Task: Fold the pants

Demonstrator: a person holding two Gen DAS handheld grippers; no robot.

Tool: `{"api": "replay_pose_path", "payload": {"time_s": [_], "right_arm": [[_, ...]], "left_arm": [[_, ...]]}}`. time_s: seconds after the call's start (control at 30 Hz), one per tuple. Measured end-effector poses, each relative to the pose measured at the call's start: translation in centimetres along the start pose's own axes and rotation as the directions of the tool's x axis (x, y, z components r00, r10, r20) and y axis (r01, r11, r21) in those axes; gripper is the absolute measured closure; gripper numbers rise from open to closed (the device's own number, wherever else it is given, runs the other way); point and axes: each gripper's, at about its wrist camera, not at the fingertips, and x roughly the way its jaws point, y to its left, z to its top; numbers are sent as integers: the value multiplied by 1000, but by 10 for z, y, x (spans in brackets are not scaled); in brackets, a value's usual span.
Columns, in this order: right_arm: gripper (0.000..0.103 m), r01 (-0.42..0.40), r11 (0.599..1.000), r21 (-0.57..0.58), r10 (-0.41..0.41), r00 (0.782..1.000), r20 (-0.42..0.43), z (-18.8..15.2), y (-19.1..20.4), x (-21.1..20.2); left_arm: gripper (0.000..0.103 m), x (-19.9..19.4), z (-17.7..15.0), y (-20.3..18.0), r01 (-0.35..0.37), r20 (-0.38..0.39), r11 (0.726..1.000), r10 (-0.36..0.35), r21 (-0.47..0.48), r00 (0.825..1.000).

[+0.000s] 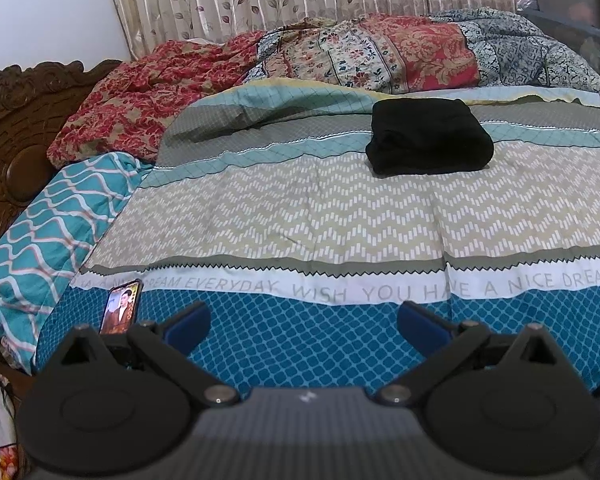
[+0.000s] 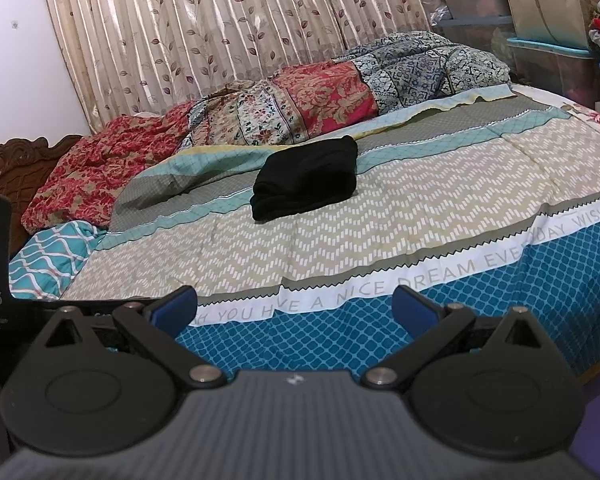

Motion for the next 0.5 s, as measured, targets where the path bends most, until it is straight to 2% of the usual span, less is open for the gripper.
{"api": "replay_pose_path", "payload": {"time_s": [0.5], "right_arm": [[0, 0, 1000, -1, 0, 1000, 1, 0, 0, 0]], "left_arm": [[0, 2, -2, -2, 19, -19, 1000, -19, 9, 1000]]}}
